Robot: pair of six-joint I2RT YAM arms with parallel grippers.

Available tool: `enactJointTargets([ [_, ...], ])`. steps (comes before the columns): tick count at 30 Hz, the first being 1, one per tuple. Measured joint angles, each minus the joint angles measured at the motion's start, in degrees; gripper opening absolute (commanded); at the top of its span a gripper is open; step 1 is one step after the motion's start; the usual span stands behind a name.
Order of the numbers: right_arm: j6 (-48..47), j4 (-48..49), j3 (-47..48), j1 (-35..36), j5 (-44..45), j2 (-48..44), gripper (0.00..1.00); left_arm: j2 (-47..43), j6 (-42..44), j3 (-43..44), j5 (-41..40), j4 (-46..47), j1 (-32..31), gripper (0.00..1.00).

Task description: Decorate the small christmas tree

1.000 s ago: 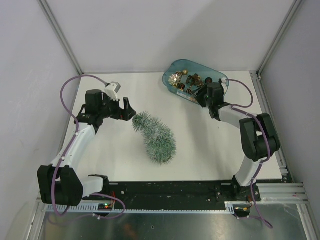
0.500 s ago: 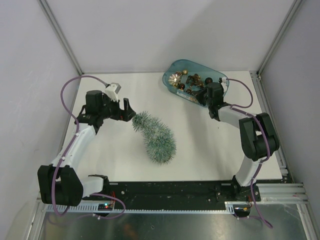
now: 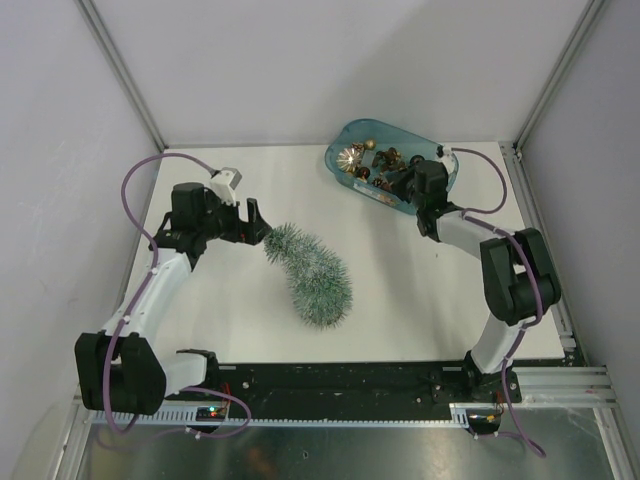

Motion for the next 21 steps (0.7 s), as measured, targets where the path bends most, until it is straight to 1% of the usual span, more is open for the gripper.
enactJointTargets([
  [4, -4.52, -1.33, 2.78, 1.68, 0.55, -2.43, 0.00, 0.00, 0.00, -0.07, 0.07, 0.00, 0.00, 1.00],
  [13, -15.04, -3.43, 18.84, 7.43, -1.33, -11.02, 0.00, -0.09, 0.00, -0.07, 0.13, 0.00, 0.00, 0.99],
  [19, -19.19, -9.94, 31.69, 8.98, -6.25, -11.54, 0.00, -0.50, -0.02, -0.07, 0.35, 0.02, 0.00, 1.00],
  [21, -20.35, -13.62, 37.59, 9.49, -8.17, -10.58, 0.00, -0.33, -0.07, -0.07, 0.81, 0.13, 0.00, 1.00],
])
